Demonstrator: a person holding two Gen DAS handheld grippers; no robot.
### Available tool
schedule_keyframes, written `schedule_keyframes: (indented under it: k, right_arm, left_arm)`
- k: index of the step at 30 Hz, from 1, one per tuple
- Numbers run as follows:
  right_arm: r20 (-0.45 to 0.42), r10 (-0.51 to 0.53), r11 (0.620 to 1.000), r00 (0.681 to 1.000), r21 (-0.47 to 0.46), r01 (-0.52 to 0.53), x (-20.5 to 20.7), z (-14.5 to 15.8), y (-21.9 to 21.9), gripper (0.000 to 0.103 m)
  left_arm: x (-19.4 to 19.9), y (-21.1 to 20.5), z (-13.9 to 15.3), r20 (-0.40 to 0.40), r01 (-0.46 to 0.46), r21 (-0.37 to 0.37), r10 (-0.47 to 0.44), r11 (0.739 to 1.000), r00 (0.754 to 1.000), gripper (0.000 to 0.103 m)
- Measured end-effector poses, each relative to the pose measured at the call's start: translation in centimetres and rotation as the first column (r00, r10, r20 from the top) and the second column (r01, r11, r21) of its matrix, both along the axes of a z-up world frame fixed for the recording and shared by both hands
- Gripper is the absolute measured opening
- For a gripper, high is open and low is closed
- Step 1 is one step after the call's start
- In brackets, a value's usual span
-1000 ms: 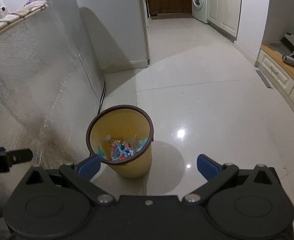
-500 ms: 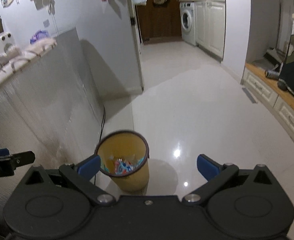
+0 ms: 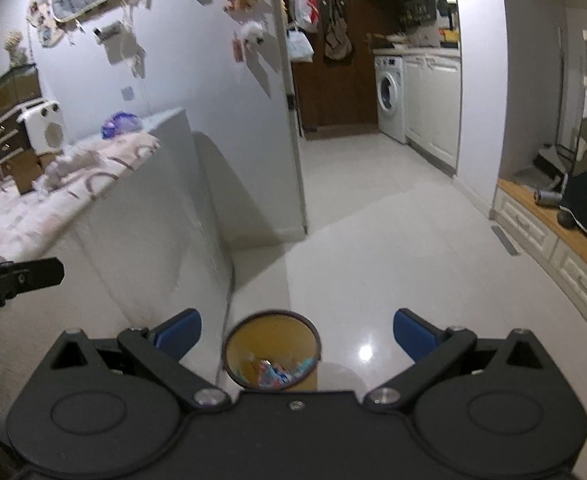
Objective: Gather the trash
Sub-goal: 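Raise both open tools from the wastebasket back toward the bed, then grasp the cardboard box flap with the left tool while the right tool grasps the white plastic bag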
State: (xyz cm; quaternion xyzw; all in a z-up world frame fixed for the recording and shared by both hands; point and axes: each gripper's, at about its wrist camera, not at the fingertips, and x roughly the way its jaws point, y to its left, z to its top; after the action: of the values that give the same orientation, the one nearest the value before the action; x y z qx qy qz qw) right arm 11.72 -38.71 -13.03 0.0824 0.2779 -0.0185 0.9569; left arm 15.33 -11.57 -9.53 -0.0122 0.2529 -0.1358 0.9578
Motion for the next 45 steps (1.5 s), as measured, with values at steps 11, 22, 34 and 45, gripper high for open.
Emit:
schedule_keyframes:
  k: [11, 22, 34, 45]
  right_arm:
    - [0.115, 0.066, 0.998, 0.991, -0.026, -0.063, 0.3, 5.3, 5.1, 0.103]
    - [0.163, 0.185, 0.983, 0.969, -0.039, -0.181, 3.1, 7.8, 12.4, 0.103]
    - [0.217, 0.226, 0.974, 0.950, -0.020, -0.227, 7.0, 8.3, 20.0, 0.103]
    - [0.195, 0.194, 0.979, 0.962, 0.031, -0.203, 12.6, 7.7, 22.1, 0.103]
  left_arm:
    - [-0.8, 6.9, 5.0, 0.087, -0.116, -0.007, 0.116, 0.993, 0.989, 0.103]
    - [0.6, 16.1, 9.5, 0.169, -0.227, -0.030, 0.229, 0.973, 0.959, 0.103]
    - [11.0, 22.5, 13.5, 0.179, -0.269, -0.114, 0.286, 0.956, 0.941, 0.103]
    - [24.4, 24.5, 8.6, 0.033, -0.404, -0.244, 0.424, 0.882, 0.905, 0.080]
